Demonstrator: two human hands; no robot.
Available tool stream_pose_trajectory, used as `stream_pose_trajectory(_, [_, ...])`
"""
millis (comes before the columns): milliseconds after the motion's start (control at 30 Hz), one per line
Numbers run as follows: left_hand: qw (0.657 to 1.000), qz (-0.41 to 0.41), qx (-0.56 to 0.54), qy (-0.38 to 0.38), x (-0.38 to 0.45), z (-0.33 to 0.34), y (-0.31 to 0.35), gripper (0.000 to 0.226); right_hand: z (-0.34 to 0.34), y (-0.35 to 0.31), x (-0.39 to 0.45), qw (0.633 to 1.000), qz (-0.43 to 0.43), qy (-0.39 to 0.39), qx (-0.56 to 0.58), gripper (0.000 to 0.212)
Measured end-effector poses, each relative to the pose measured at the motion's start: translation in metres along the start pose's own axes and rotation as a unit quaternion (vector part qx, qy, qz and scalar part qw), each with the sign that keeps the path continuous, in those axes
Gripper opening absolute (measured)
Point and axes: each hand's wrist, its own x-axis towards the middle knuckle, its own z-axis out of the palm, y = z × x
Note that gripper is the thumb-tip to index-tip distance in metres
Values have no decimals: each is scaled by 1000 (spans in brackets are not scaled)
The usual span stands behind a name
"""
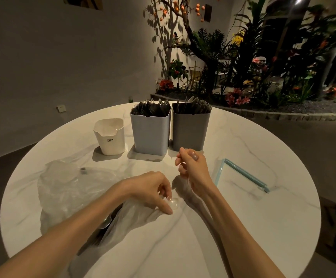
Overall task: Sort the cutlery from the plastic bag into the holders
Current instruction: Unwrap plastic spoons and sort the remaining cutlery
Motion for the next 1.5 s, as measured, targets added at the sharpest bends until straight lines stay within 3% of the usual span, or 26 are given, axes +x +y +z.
stream_pose_trajectory(100, [996,8,-85,10,4,1,-4,19,-3,-1,1,1000,7,8,-13,30])
stream_pose_trajectory(200, [983,-8,-172,64,4,-2,-6,15,-4,-6,0,1000,15,8,23,35])
stream_pose_trajectory(367, [910,-12,-358,206,2,-13,-1,25,-8,-13,-6,999,-9,-6,32,40])
stream_pose_trajectory(500, [909,14,-342,239,8,-13,2,6,4,-7,-14,999,-31,-28,-34,35])
stream_pose_trajectory(567, [910,18,-336,243,11,-13,5,8,9,-2,-13,997,-54,-16,-52,29])
stream_pose_trajectory(667, [906,29,-346,243,11,-15,6,11,10,-1,-13,995,-76,19,-60,34])
stream_pose_trajectory(767, [915,-1,-347,207,6,-25,0,36,3,-4,-8,995,-64,76,-30,32])
stream_pose_trajectory(867, [984,-27,-171,48,-6,-33,-11,43,-4,-6,-3,996,-21,84,-8,32])
stream_pose_trajectory(933, [999,-25,-38,-24,-11,-30,-20,42,-6,-7,-1,997,7,72,10,42])
stream_pose_trajectory(1067, [1000,-1,-18,1,-15,-14,-30,24,-7,-7,-1,998,41,31,34,40])
stream_pose_trajectory(1233, [974,30,-191,120,-23,-24,-43,17,-10,-9,0,992,87,31,87,41])
stream_pose_trajectory(1300, [969,27,-226,94,-28,-34,-49,19,-12,-11,-2,989,97,15,114,31])
stream_pose_trajectory(1500, [980,30,-193,36,-44,-42,-68,16,-9,-16,-7,964,161,-11,210,23])
